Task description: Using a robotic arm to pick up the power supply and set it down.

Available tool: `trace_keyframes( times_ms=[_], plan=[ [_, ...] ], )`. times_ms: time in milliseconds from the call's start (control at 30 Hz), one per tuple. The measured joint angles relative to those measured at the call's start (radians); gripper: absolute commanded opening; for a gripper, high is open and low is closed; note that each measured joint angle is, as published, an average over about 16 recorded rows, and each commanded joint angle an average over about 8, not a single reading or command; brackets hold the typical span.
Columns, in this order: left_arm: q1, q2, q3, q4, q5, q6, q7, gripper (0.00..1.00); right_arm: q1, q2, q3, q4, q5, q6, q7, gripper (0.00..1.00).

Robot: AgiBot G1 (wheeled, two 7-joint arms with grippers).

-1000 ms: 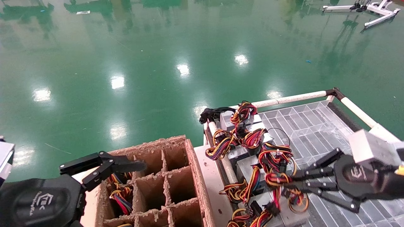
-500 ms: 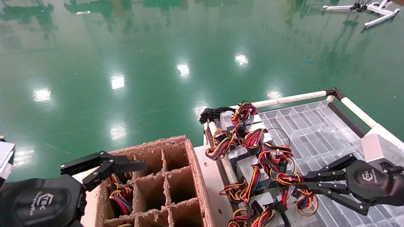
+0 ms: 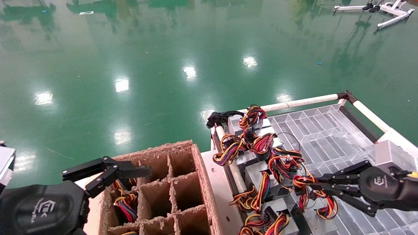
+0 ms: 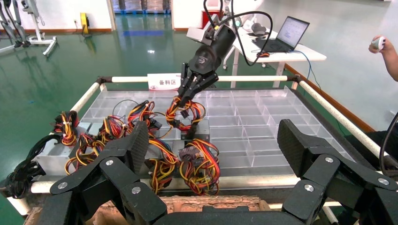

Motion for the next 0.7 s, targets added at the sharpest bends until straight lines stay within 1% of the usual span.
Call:
trace_keyframes(
  times_ms=[267, 700],
  plan=[
    [0.000, 0.000, 0.000, 0.000, 0.000, 0.000, 0.000, 1.00, 0.005, 0.005, -0.003, 0.004, 0.013, 0.002, 0.018, 1.00],
    [0.000, 0.000, 0.001, 0.001, 0.000, 0.000, 0.001, 1.00, 0.056, 0.061, -0.003, 0.132, 0.026, 0.008, 0.126, 1.00]
  ],
)
